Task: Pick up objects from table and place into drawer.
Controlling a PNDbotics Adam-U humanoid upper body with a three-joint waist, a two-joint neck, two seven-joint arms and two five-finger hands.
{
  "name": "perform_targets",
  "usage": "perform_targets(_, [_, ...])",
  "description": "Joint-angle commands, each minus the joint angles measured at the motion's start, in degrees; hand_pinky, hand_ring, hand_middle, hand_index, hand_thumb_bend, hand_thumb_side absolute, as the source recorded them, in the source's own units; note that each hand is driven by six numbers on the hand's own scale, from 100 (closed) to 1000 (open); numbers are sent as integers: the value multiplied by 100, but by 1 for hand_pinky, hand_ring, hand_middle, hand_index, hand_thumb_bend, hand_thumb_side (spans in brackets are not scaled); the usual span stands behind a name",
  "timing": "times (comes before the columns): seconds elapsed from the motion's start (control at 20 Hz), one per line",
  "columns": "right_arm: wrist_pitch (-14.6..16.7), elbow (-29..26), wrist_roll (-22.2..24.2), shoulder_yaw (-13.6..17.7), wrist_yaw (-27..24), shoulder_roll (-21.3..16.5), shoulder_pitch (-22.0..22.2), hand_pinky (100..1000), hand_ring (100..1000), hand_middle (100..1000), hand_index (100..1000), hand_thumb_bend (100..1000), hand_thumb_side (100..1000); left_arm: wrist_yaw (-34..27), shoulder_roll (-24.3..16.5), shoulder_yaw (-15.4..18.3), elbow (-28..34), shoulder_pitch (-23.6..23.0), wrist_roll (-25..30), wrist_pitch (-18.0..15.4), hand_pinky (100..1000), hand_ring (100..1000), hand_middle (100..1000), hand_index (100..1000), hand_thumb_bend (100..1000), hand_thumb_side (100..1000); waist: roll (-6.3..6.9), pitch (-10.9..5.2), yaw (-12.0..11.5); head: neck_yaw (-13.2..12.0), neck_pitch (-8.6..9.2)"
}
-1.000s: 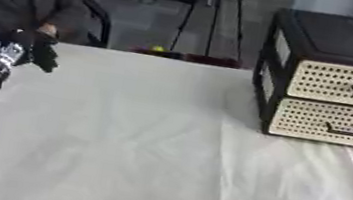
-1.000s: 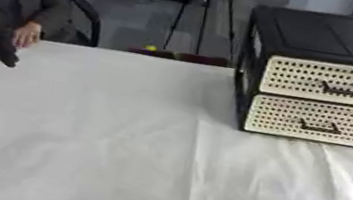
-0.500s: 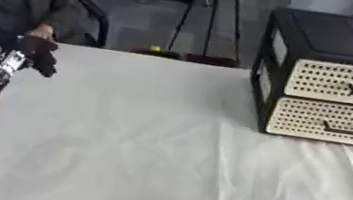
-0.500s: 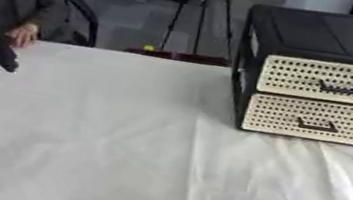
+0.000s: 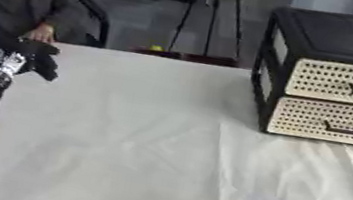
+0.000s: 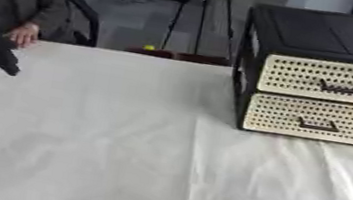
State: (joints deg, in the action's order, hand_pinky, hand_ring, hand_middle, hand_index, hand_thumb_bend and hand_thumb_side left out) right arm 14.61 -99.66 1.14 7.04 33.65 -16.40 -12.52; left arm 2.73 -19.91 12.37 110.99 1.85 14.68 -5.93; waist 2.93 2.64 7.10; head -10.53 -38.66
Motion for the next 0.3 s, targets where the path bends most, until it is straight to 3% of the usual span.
perform_targets(0.05, [11, -148, 27, 5, -21, -70, -53, 445, 631, 669, 588, 100, 847, 21, -58, 72, 52, 11, 23, -10, 558, 532, 511, 719, 100, 940, -10, -37, 4, -43, 24])
perform_targets(0.3, [31, -145, 45, -10, -38, -54, -43, 445, 630, 669, 588, 100, 846, 6, -16, 70, 36, 20, 23, 2, 555, 524, 497, 707, 100, 946, -9, -25, 2, -43, 3])
